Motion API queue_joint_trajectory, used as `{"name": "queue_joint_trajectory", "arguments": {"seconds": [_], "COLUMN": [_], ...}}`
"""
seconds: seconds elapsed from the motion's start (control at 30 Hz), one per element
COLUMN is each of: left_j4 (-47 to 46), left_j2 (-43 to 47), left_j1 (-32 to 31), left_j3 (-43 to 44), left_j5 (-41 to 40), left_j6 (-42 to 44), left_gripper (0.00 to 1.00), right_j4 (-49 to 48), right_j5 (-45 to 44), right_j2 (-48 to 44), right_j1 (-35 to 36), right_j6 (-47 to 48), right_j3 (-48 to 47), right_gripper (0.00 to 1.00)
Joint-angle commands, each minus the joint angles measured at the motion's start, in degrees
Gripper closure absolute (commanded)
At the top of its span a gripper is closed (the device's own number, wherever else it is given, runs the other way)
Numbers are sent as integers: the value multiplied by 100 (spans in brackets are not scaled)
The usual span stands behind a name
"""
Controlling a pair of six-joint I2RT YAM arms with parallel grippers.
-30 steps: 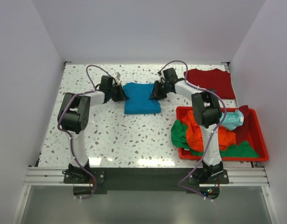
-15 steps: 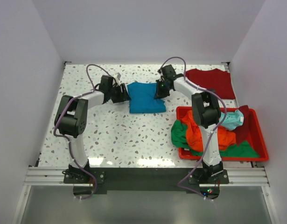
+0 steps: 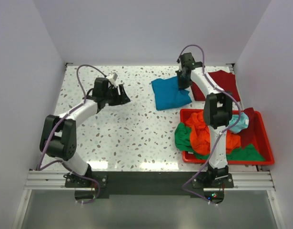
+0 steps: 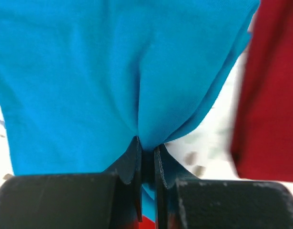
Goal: Fold and stack the t-shirts
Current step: Neatly place the folded tshirt to the corner
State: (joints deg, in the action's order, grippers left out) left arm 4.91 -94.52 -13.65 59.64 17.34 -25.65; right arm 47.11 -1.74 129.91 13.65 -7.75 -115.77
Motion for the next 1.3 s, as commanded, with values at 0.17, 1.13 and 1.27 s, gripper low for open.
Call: {"name": "queue_joint_trajectory", "arguments": {"seconds": [0.17, 1.13, 1.27], "left_j4": [-69, -236, -253], "left_j2": [470, 698, 751], "left_j1": [11, 12, 20], "left_j3": [-584, -1586, -1709], "left_j5": [-187, -240, -240], "left_j6": [174, 104, 86], "left_gripper": [32, 32, 32], "right_j4": [773, 1107, 1116], "right_j5": [-1135, -1163, -1083], "right_j2": [87, -730, -835], "right_j1": [-178, -829, -978], "right_j6": [1003, 1663, 1636], "right_j3": [-1438, -2416, -2424], "right_gripper": [100, 100, 100]}}
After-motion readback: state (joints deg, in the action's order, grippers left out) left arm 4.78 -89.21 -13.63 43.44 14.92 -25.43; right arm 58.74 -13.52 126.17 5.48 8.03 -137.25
